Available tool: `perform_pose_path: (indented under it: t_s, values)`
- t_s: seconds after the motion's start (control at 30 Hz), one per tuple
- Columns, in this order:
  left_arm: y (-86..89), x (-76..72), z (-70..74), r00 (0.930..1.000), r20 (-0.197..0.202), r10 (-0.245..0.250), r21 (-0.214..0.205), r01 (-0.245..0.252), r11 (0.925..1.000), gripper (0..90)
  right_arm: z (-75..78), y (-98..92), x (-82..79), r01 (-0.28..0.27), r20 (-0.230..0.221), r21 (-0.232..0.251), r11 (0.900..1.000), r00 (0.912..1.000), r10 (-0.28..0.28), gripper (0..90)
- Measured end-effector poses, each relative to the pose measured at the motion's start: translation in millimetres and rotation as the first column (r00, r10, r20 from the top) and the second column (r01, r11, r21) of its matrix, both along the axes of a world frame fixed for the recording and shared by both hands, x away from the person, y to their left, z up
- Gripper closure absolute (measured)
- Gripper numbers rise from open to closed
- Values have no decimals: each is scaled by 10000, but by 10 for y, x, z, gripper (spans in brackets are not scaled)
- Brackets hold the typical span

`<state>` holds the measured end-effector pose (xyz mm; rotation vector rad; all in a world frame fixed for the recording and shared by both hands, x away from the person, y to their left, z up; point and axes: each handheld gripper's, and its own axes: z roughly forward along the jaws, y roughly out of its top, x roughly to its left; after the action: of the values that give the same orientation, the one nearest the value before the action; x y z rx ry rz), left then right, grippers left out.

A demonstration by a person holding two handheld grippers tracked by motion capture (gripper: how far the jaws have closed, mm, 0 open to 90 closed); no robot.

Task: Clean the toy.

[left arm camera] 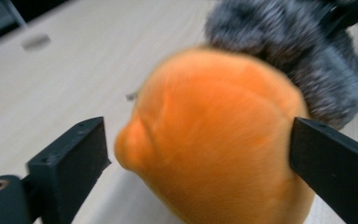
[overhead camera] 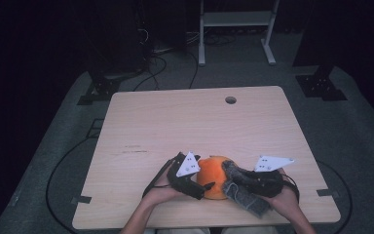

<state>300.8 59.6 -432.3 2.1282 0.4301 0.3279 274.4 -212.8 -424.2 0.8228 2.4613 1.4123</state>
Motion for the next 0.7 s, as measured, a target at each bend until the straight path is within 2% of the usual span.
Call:
perform_pose_path:
  t_s: [0.03, 0.1, 0.13, 0.17, 0.2, 0.23, 0.27, 0.3, 0.33, 0.43, 0.5, 0.57, 0.63, 0.7]
  values:
    - [-18, -1, -18, 9999, -99, 35, -24, -35, 10000, 76, 4, 0, -3, 0, 10, -67, 10000, 10000, 0, 751]
    - [-31, -48, -23, 9992, 374, -162, 12, 162, 9999, 152, 37, 4, -17, 150, 97, -178, 9997, 9998, -149, 752]
    - [-34, -62, -15, 9984, 499, -274, 149, 267, 9995, 178, 80, 8, -41, 281, 207, 14, 9996, 9994, -281, 754]
    - [-36, -73, -10, 9976, 584, -385, 190, 375, 9991, 192, 140, 26, -72, 182, 321, 337, 9993, 9993, -193, 756]
    - [-47, -85, -13, 9965, 693, -465, 193, 453, 9988, 201, 189, 52, -94, -68, 391, 596, 9982, 9992, 45, 756]
    - [-54, -96, -13, 9959, 757, -490, 307, 468, 9984, 206, 243, 111, -122, -331, 561, 620, 9975, 9980, 296, 756]
    - [-48, -100, -11, 9956, 784, -511, 401, 480, 9980, 209, 275, 198, -146, -408, 840, 139, 9991, 9957, 395, 756]
    - [-35, -101, -17, 9953, 808, -535, 460, 499, 9977, 216, 261, 245, -142, -417, 927, -207, 9989, 9947, 435, 756]
    - [-20, -100, -28, 9954, 781, -549, 517, 509, 9974, 224, 219, 259, -121, -414, 810, -304, 9987, 9958, 437, 756]
    - [16, -87, 7, 9952, 582, -788, 383, 767, 9963, 206, 105, 210, -67, -411, 343, 64, 9991, 9986, 408, 757]
    - [16, -64, 69, 9966, 375, -738, 132, 734, 9972, 177, 115, 239, -93, -445, 381, -79, 9990, 9983, 448, 755]
    - [16, -54, 36, 9968, 368, -709, 238, 700, 9973, 196, 119, 265, -114, -462, 437, -130, 9988, 9980, 467, 754]
    - [47, -38, -7, 9978, 359, -557, 406, 543, 9977, 228, 107, 225, -93, -452, 395, 17, 9990, 9982, 451, 756]
    - [103, -12, -42, 9990, 100, -424, 452, 419, 9981, 237, 61, 128, -49, -111, 269, -18, 9999, 9996, 111, 756]
